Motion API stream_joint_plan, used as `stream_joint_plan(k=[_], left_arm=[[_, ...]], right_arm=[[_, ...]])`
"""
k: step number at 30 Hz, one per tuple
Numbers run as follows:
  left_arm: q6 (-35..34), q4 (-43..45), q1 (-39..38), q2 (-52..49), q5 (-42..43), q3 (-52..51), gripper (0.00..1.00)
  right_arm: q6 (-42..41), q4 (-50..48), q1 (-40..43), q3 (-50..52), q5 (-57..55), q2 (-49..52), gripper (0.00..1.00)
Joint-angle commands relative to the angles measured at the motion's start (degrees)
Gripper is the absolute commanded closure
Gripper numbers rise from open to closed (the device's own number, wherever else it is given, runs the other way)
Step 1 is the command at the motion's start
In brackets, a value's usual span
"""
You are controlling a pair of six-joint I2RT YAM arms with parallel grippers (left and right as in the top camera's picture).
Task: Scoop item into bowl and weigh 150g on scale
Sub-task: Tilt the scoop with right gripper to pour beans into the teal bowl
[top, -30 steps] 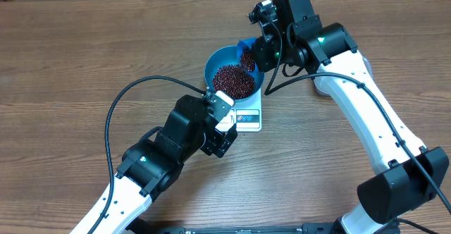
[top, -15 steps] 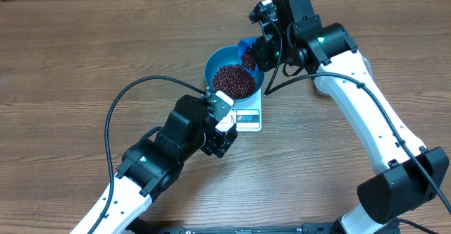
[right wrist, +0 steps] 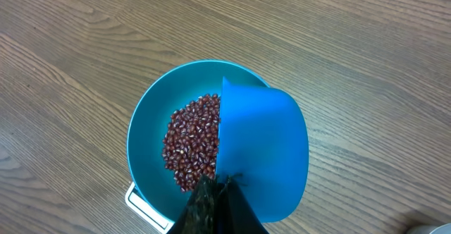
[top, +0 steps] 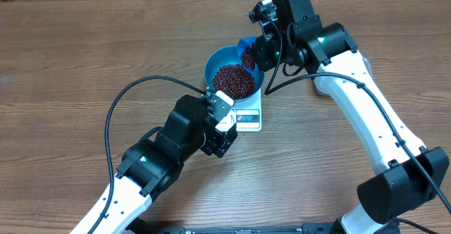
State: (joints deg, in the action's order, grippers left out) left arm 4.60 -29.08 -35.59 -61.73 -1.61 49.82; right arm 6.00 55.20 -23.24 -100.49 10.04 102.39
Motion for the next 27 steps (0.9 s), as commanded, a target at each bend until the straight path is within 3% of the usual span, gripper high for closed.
stream_joint_plan(k=[1, 27], left_arm=[[-0.35, 0.15, -0.04, -0.13, -0.31, -0.28, 0.01], [-0.35, 0.15, -0.04, -0.13, -0.31, -0.28, 0.0]], right_arm=[[-0.22, -0.52, 0.0, -2.12, -0.44, -2.1, 0.96], [-3.21, -0.52, -0.87, -2.12, -4.02, -2.1, 0.96]])
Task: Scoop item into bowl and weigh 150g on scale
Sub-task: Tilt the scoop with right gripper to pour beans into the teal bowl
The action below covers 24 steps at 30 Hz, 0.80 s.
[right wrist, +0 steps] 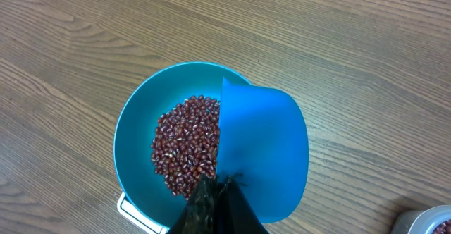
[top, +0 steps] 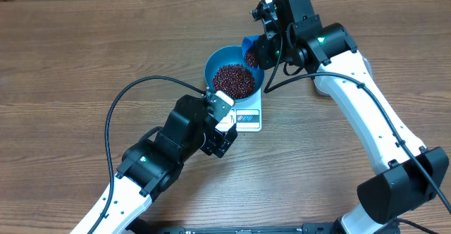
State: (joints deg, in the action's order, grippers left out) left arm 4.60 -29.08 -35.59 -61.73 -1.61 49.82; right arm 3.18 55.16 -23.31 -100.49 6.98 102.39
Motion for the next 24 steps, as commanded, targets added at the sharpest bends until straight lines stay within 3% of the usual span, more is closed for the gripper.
stream_joint_plan(k=[1, 10, 24], left_arm=[[-0.35, 0.15, -0.04, -0.13, -0.31, -0.28, 0.01], [-0.35, 0.15, -0.04, -0.13, -0.33, -0.28, 0.0], [-0.35, 0.15, -0.04, -0.13, -0.33, -0.28, 0.01]], right_arm=[[-0.37, -0.48, -1.11, -2.12, -1.03, -2.1, 0.96], [-0.39, -0.46, -4.07, -2.12, -7.1, -2.1, 0.96], [-0.39, -0.48, -4.5, -2.12, -7.37, -2.1, 0.96]])
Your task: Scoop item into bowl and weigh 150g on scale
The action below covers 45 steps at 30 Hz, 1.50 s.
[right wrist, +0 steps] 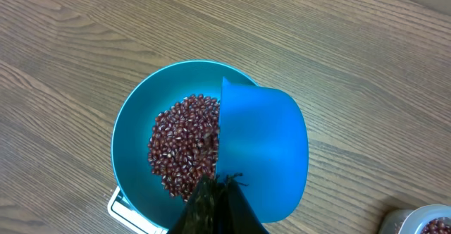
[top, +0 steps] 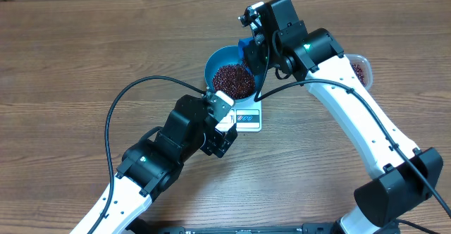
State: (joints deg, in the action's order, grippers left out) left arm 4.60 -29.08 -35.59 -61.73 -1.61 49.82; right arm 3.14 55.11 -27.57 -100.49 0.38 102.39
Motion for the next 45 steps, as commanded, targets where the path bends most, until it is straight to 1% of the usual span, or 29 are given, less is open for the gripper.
stream_joint_plan(k=[1, 40, 43, 45], left_arm=[[-0.35, 0.15, -0.04, -0.13, -0.33, -0.28, 0.01], [-0.35, -0.74, -0.02, -5.62, -0.31, -0.28, 0.0], [-0.33, 1.95, 0.0, -6.01, -0.48, -0.28, 0.01], [-0.33, 2.12, 0.0, -6.03, -0.46, -0.28, 0.0]], right_arm=[[-0.35, -0.42, -0.24, -2.12, -0.76, -2.1, 0.96], [-0.33, -0.44, -0.24, -2.12, -0.76, -2.1, 0.96], [-0.33, -0.39, -0.24, -2.12, -0.76, -2.1, 0.96], [-0.33, -0.35, -0.22, -2.12, -0.76, -2.1, 0.96]])
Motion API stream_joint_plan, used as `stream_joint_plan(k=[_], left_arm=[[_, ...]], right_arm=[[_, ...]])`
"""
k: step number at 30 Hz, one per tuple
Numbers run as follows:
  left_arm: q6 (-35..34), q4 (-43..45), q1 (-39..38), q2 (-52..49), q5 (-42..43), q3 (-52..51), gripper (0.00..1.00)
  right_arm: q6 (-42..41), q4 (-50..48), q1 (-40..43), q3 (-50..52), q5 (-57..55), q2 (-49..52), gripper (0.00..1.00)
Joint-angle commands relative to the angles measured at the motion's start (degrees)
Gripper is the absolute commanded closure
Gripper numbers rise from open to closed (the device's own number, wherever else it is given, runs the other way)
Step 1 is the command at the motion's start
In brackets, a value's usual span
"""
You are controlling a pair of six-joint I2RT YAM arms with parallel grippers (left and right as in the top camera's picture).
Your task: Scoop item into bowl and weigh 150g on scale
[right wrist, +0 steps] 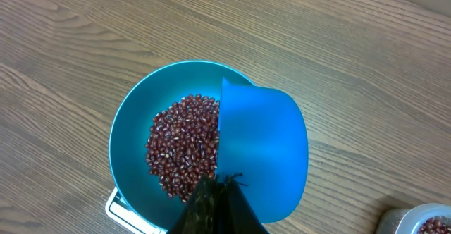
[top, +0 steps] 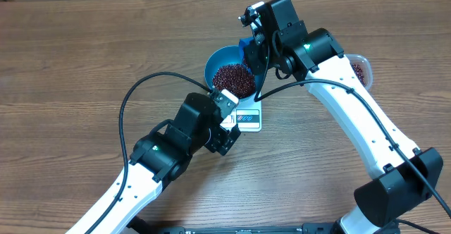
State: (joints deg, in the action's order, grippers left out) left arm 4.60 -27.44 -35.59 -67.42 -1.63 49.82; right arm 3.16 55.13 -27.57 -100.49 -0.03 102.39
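Note:
A blue bowl (top: 215,58) holding red beans (top: 232,79) stands on a small white scale (top: 247,120). My right gripper (right wrist: 217,183) is shut on the handle of a blue scoop (right wrist: 264,149), which is turned over above the bowl's right side, its underside facing the wrist camera. In the right wrist view the bowl (right wrist: 130,132) and its beans (right wrist: 180,146) show left of the scoop, with a scale corner (right wrist: 116,207) below. My left gripper (top: 227,125) rests by the scale's left end; whether it is open or shut does not show.
A clear container of red beans (top: 359,68) sits on the table right of the right arm, and its rim (right wrist: 423,223) shows at the wrist view's lower right corner. Black cables loop over the wooden table near the left arm.
The left arm has shifted to the right, its gripper nearer the scale's left end. The right gripper and scoop have hardly moved; the bowl sits slightly further left in the wrist view.
At first the scoop was tilted over the bowl's right rim with beans showing in it from overhead. Then the right arm moved left, uncovering the bean container at the right. The scoop has stayed overturned above the bowl, and the left arm has now closed on the scale.

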Motion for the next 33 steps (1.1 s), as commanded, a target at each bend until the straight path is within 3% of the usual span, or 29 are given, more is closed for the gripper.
stream_joint_plan(k=[1, 33], left_arm=[[-0.33, 0.5, 0.0, -0.35, -0.44, -0.28, 0.0], [-0.31, 0.5, -0.04, -0.42, -0.33, -0.28, 0.01]], right_arm=[[-0.35, -0.39, -0.24, -2.12, -0.35, -2.1, 0.96], [-2.93, -0.17, -0.52, -2.12, -3.34, -2.1, 0.96]])
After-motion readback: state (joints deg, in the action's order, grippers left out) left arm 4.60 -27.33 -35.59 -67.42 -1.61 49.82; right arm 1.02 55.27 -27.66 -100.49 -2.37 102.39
